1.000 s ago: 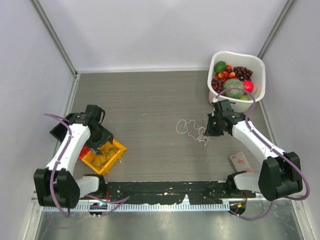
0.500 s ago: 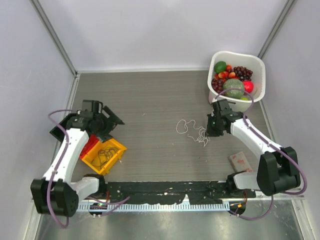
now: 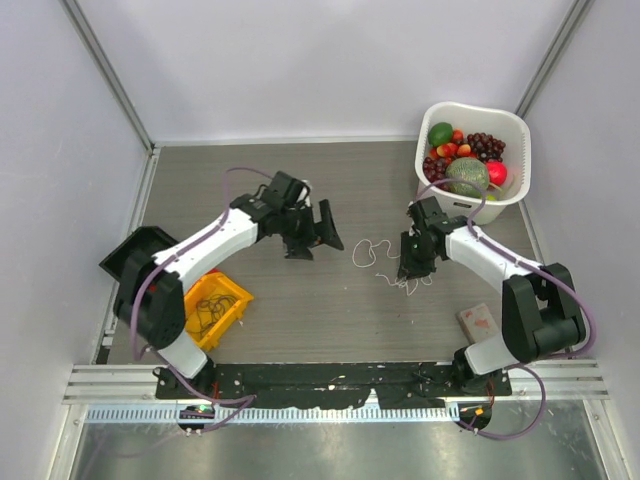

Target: Untangle the cables

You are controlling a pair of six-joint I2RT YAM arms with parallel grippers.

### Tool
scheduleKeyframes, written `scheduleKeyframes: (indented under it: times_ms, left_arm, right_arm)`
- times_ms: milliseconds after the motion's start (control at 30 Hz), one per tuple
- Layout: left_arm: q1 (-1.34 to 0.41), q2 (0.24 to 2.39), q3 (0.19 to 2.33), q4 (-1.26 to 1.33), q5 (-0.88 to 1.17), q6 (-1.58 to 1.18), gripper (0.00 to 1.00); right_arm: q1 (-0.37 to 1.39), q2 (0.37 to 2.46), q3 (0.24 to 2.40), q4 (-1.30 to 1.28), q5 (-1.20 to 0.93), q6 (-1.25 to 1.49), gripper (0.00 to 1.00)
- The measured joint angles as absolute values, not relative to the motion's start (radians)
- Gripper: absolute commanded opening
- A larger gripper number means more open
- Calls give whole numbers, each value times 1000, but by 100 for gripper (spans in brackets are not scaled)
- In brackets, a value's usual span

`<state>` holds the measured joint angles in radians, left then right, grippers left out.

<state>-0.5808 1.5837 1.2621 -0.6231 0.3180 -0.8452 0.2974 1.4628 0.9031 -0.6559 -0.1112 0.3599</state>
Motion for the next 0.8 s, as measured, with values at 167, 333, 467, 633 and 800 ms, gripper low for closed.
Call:
scheduleKeyframes:
  times_ms: [167, 333, 467, 633, 800]
  left_arm:
    - [-638, 1727, 1311, -552, 397, -825, 92]
    - [-634, 1828, 1307, -513, 427, -842, 79]
    - [-625, 1778, 1303, -522, 347, -859, 74]
    - [-563, 1525, 1227, -543, 130, -866, 84]
    - [-486, 1330, 1190, -541, 33, -892, 87]
  right_arm:
    - [357, 1483, 890, -656, -130, 354, 1]
    - [572, 1473, 943, -678, -159, 299, 1]
    - [682, 1333, 991, -628, -269, 289, 1]
    - [674, 1153, 1100, -589, -247, 289, 1]
    - [670, 1068, 1126, -528, -239, 302, 1]
